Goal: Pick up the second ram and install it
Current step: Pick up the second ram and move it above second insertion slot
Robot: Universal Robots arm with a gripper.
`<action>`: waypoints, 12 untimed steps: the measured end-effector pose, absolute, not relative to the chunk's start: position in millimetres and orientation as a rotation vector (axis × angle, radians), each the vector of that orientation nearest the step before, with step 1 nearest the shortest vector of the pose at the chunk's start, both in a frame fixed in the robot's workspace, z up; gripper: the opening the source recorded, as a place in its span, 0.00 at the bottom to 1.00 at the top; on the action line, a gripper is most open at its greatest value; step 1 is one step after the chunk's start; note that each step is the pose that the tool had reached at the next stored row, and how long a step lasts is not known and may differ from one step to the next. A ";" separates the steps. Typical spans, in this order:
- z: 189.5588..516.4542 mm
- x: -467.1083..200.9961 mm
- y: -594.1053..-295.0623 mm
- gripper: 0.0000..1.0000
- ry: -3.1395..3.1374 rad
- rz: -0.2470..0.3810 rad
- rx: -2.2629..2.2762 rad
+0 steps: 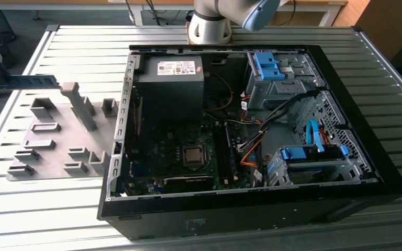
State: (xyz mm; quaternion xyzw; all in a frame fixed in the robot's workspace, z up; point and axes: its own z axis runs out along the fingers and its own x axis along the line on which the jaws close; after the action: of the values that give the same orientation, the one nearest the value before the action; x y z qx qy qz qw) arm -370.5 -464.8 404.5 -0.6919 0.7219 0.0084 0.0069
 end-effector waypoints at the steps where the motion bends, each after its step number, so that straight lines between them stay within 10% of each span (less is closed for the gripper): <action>1: 404.5 -369.8 -464.8 0.14 2.258 0.026 -2.164; 12: 404.6 -364.5 -464.8 0.14 2.258 0.026 -2.164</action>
State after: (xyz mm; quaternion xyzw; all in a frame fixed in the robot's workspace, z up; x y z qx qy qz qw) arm -364.5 -464.8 404.6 -0.6920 0.7218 0.0084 0.0068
